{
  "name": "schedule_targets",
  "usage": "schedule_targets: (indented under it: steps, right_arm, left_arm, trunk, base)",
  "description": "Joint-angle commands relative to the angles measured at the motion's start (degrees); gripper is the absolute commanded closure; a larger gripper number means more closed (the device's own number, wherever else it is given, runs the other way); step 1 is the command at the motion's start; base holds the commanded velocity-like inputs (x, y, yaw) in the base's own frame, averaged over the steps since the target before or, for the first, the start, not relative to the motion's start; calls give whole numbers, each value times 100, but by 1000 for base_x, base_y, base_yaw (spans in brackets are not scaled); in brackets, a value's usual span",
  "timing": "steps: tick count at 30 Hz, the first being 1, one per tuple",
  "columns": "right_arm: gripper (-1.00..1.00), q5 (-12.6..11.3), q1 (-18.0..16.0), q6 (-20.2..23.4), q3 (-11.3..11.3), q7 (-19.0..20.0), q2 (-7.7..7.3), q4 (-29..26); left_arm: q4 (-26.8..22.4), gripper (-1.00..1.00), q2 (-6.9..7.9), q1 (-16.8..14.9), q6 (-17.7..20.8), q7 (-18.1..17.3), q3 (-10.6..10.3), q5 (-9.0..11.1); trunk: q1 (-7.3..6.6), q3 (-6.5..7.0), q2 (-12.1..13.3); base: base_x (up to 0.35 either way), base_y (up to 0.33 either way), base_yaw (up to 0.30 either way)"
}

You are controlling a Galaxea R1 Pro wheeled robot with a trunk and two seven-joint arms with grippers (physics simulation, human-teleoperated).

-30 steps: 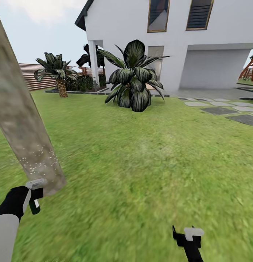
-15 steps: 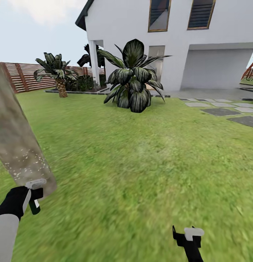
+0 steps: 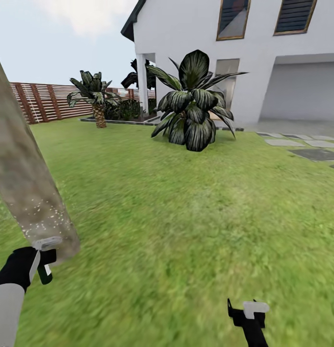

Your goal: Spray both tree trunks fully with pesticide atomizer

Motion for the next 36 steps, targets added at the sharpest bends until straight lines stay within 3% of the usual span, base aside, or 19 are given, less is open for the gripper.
schedule_targets:
  steps: [1, 9, 16, 19, 23, 33, 36]
  right_arm:
    - [-100, 61, -4, -15, -20, -36, 0, 7]
    - [-100, 61, -4, -14, -18, -35, 0, 7]
    - [-100, 61, -4, -14, -20, -35, 0, 7]
    - [-100, 61, -4, -16, -20, -35, 0, 7]
    - [-100, 61, -4, -16, -20, -35, 0, 7]
    - [-100, 61, -4, -18, -20, -35, 0, 7]
    - [-100, 61, -4, -14, -20, -35, -7, 7]
  left_arm:
    - [-7, 100, -2, -6, 19, -47, 70, -58]
    - [-7, 100, -4, -6, 8, -51, 130, -51]
    - [55, 100, -25, -6, 0, -62, 122, -33]
    - [111, 100, -24, -6, -21, -70, 122, -33]
    - [131, 100, -18, -6, -323, -116, 122, -33]
    - [213, 100, -20, 2, -384, -149, 122, -33]
    - [384, 100, -38, 48, -613, -403, 78, -44]
  trunk:
    - [2, -5, -2]
    - [2, -5, -2]
    - [2, -5, -2]
    - [2, -5, -2]
    - [2, -5, -2]
    - [2, -1, -2]
    - [2, 14, -2]
  base:
    - [307, -56, 278]
    - [310, -8, 277]
    - [43, 0, 158]
    - [-225, 0, 6]
    - [-328, 0, 1]
    - [-338, 0, -14]
    - [-342, 0, -169]
